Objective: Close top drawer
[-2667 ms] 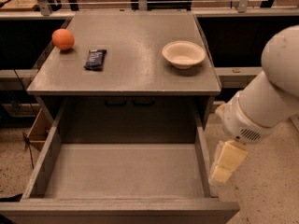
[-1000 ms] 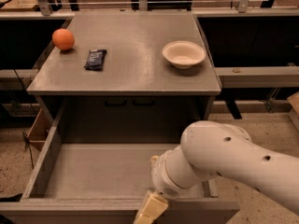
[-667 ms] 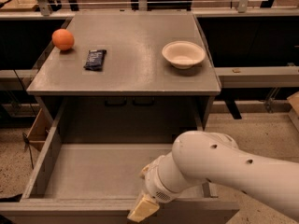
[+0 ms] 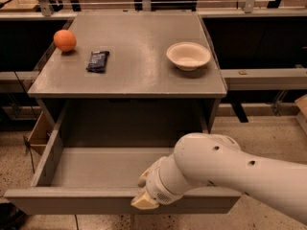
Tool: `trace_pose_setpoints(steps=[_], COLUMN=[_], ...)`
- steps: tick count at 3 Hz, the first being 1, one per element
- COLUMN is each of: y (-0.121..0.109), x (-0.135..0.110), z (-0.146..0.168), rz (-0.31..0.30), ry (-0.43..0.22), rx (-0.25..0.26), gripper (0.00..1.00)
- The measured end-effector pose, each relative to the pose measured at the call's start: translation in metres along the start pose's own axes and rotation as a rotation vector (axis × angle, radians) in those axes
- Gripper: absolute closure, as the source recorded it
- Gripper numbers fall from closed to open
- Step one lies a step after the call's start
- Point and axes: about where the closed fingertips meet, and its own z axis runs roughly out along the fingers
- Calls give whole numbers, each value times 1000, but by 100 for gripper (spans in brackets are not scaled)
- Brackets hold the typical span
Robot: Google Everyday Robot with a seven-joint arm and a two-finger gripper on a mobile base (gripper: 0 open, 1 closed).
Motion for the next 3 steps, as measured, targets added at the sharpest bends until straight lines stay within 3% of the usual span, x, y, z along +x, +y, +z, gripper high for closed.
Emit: trace_pose_setpoints(steps=[1,2,3], y=[-63,-63,-104], x=[-36,-36,-58], z=[0,0,-17], rz=[-44,-44,-73], ry=[-51,-52,-89], rx=[98,99,180], gripper=[79,56,32])
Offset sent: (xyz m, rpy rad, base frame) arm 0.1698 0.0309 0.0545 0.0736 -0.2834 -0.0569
